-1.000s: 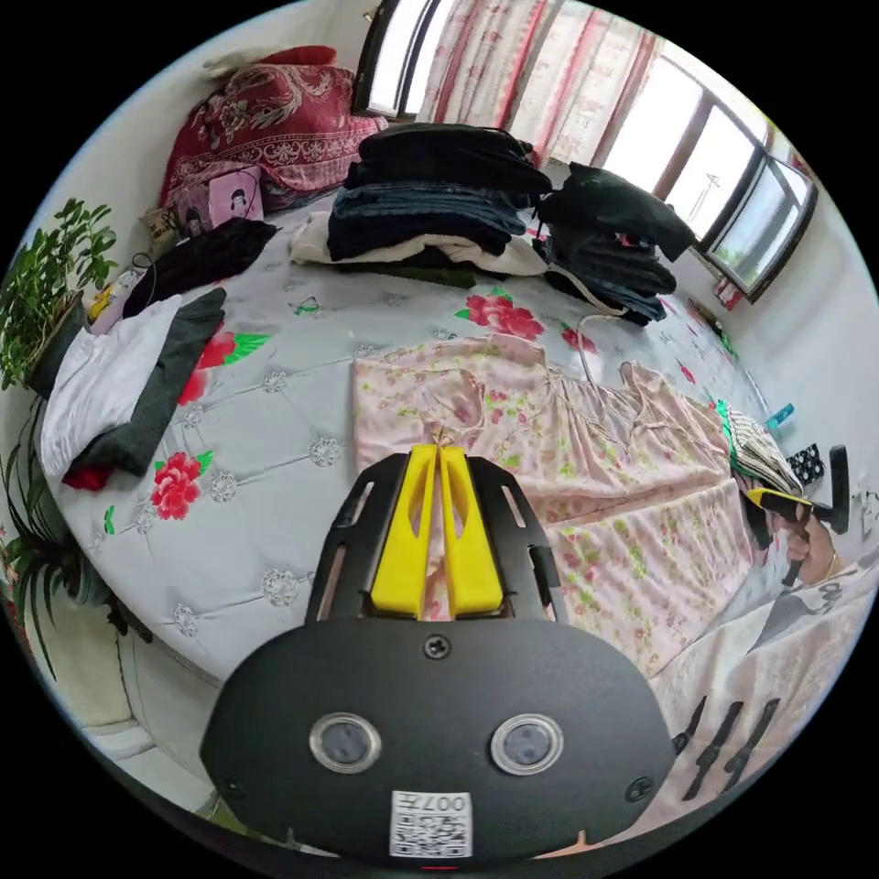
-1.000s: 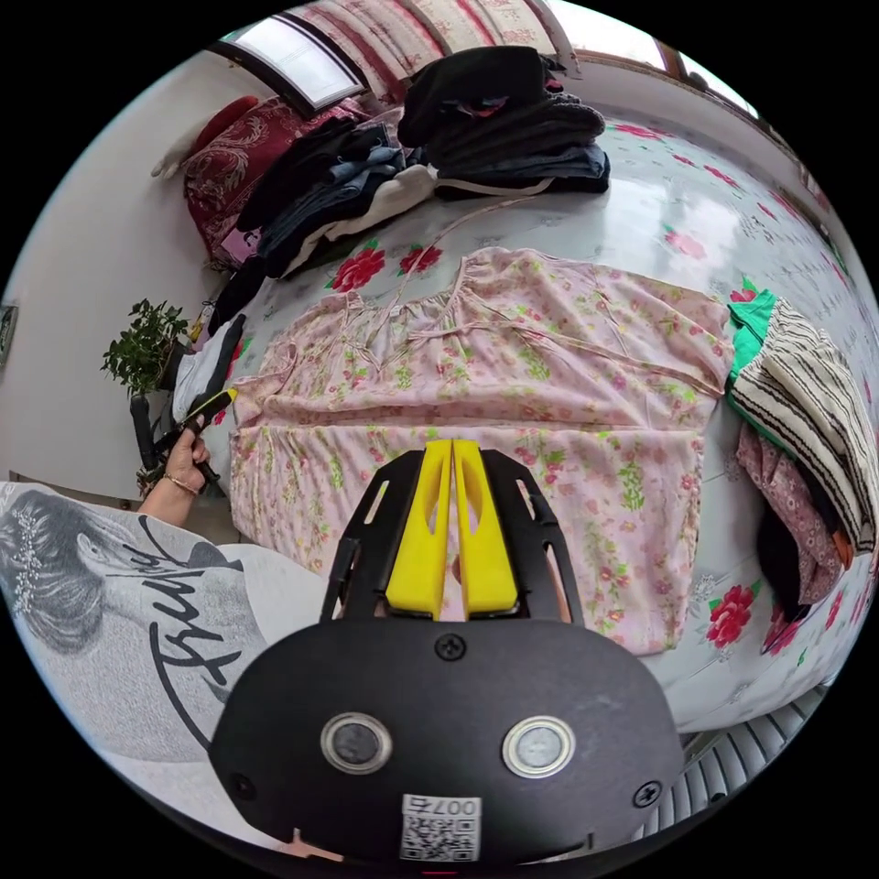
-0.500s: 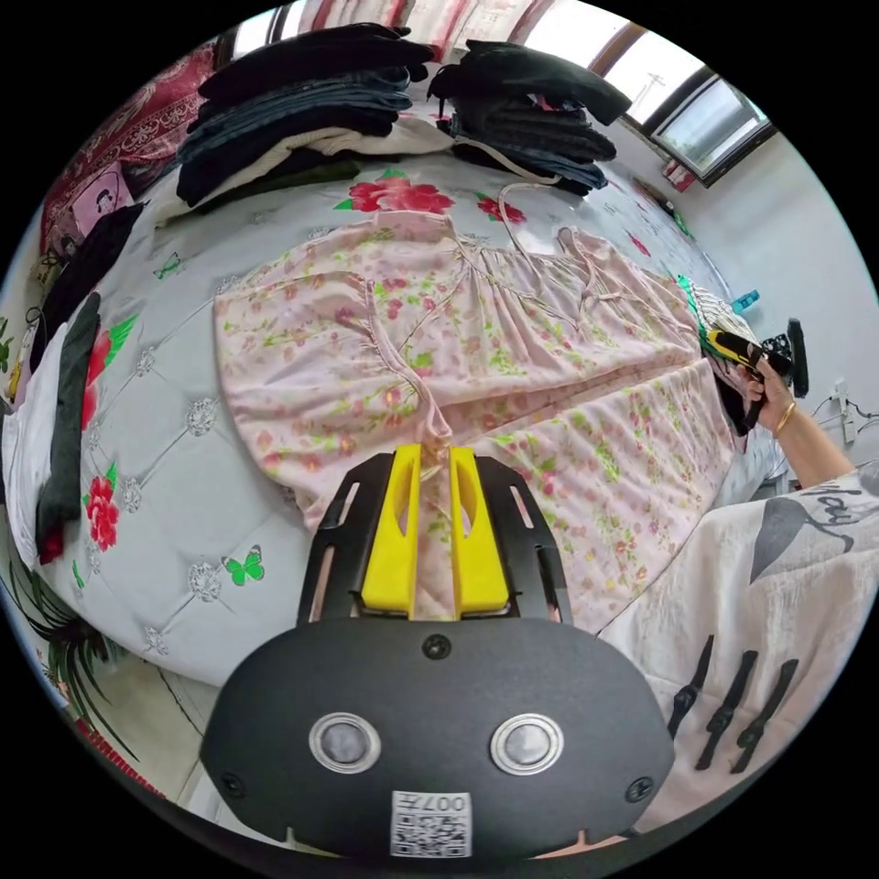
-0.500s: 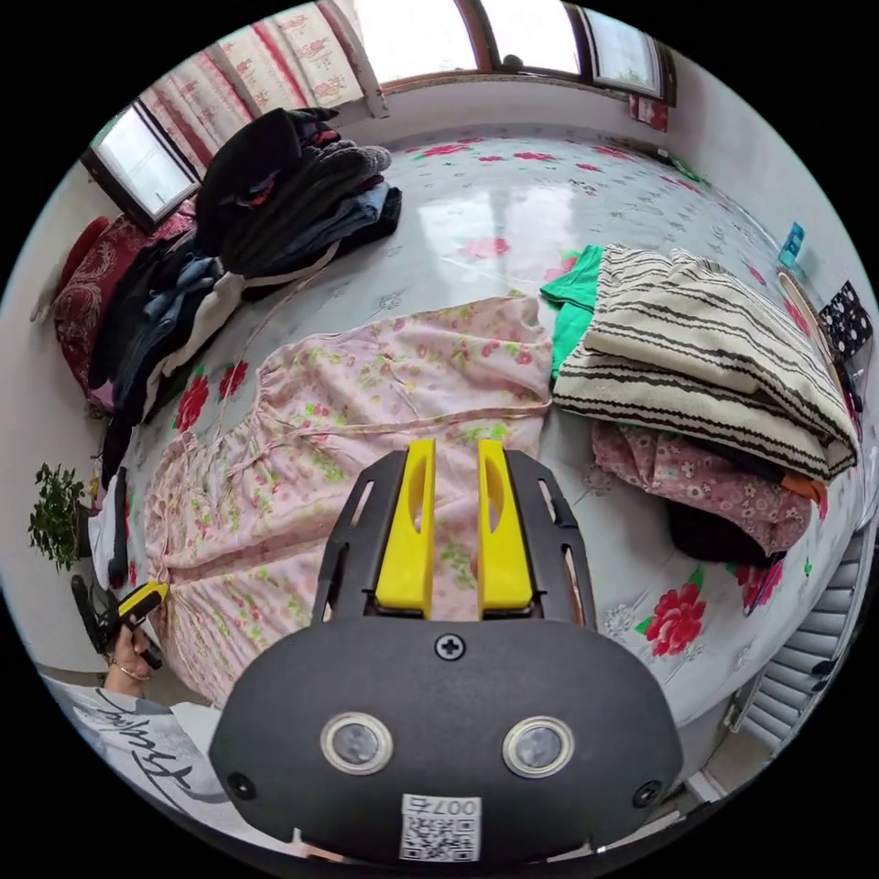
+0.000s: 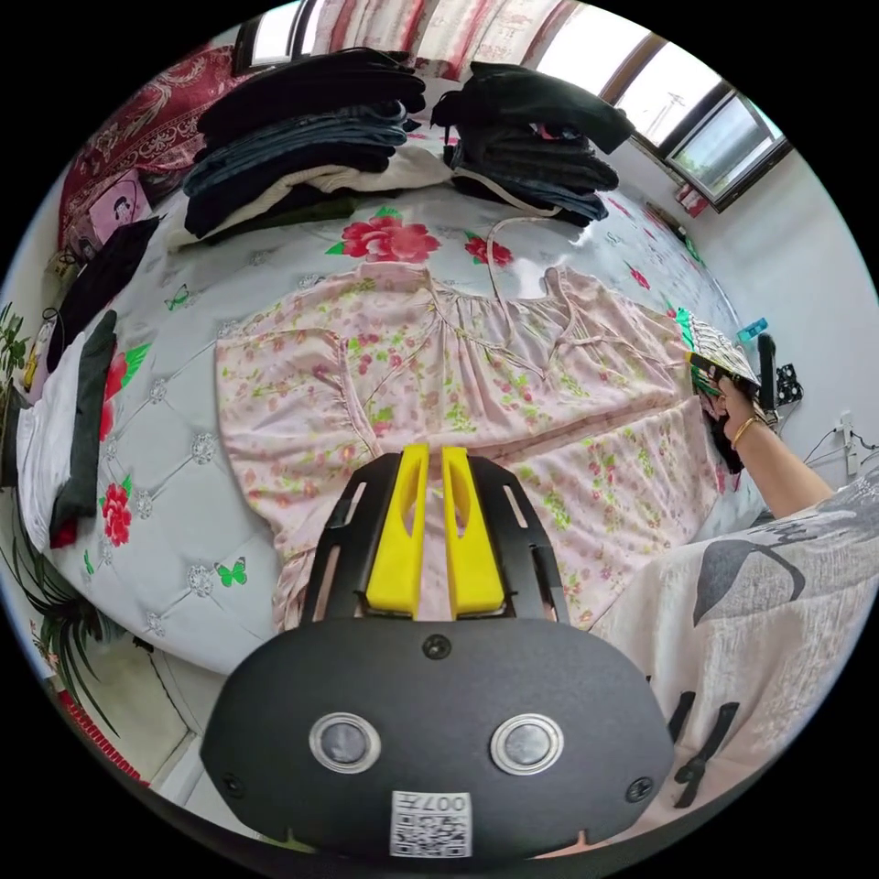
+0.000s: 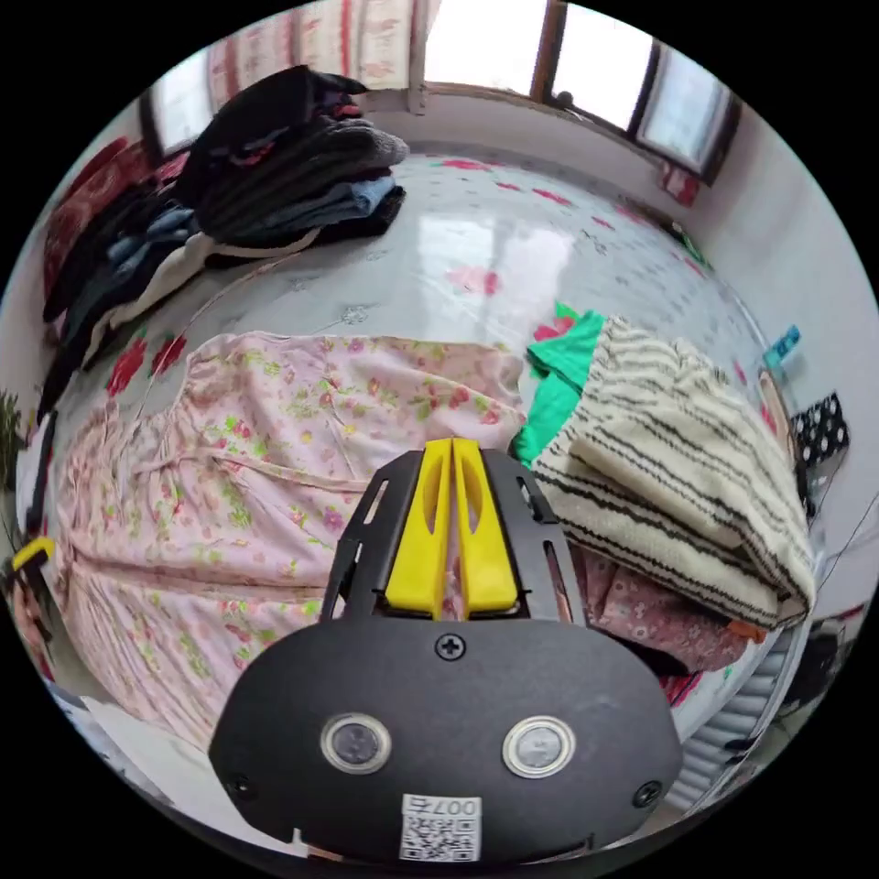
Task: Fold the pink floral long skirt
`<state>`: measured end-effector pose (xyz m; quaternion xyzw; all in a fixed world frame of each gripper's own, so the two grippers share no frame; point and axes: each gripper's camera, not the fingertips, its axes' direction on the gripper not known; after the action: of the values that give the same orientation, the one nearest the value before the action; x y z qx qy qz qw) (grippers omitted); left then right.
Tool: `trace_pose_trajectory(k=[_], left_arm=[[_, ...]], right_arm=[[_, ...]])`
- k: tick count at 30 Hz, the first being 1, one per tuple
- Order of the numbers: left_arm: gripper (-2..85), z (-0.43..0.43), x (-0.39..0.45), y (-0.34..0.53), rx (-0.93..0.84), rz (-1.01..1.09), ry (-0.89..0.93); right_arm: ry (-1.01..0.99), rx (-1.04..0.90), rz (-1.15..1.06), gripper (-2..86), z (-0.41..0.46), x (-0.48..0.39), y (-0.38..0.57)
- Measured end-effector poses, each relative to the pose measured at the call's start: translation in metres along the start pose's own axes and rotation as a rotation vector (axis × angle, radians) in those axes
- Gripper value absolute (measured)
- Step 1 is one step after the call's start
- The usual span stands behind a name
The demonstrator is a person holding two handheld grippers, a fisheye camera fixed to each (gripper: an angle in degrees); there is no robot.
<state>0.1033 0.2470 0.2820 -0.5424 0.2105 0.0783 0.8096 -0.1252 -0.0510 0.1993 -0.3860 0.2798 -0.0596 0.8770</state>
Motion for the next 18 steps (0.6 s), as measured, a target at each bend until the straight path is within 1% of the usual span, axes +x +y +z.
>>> trace_pose_trajectory(k=[1,2,4,5,6,7,8,9,10,11,12,14,16,18], left_arm=[[-0.4,0.002,0.006,-0.006,-0.001,0.017,0.004],[-0.4,0.003,0.009,-0.009,-0.001,0.025,0.006],[-0.6,0.009,0.016,-0.017,-0.011,0.049,0.016],[-0.7,0.014,0.020,-0.021,-0.021,0.058,0.022],[-0.7,0.017,0.024,-0.024,-0.026,0.063,0.028],[-0.7,0.019,0.027,-0.026,-0.028,0.072,0.042],[-0.7,0.021,0.028,-0.027,-0.032,0.078,0.047],[-0.7,0.023,0.031,-0.028,-0.042,0.090,0.047],[-0.7,0.024,0.032,-0.028,-0.047,0.097,0.045],[-0.7,0.027,0.032,-0.029,-0.058,0.108,0.044],[-0.7,0.029,0.031,-0.029,-0.069,0.112,0.046],[-0.7,0.030,0.027,-0.030,-0.074,0.108,0.049],[-0.7,0.029,0.022,-0.032,-0.075,0.103,0.057],[-0.7,0.028,0.015,-0.034,-0.078,0.106,0.060]], right_arm=[[0.014,0.063,-0.214,0.0,-0.018,-0.035,0.005],[-0.026,0.098,-0.403,0.0,-0.033,-0.068,0.016],[-0.116,0.097,-0.569,0.0,-0.049,-0.104,0.036],[-0.108,0.129,-0.586,0.1,-0.060,-0.112,0.046],[-0.087,0.153,-0.560,0.2,-0.064,-0.111,0.049],[-0.059,0.178,-0.449,0.4,-0.070,-0.099,0.049],[-0.069,0.161,-0.285,0.7,-0.071,-0.074,0.043],[-0.085,0.143,-0.208,1.0,-0.069,-0.059,0.041],[-0.129,0.109,-0.092,1.8,-0.065,-0.031,0.039],[-0.194,0.080,-0.027,2.4,-0.062,-0.008,0.039],[-0.232,0.070,-0.012,2.8,-0.061,-0.001,0.039],[-0.426,0.088,-0.044,3.7,-0.068,0.011,0.042],[-0.472,0.111,-0.088,4.3,-0.076,0.011,0.042],[-0.455,0.120,-0.088,4.7,-0.081,0.016,0.036]])
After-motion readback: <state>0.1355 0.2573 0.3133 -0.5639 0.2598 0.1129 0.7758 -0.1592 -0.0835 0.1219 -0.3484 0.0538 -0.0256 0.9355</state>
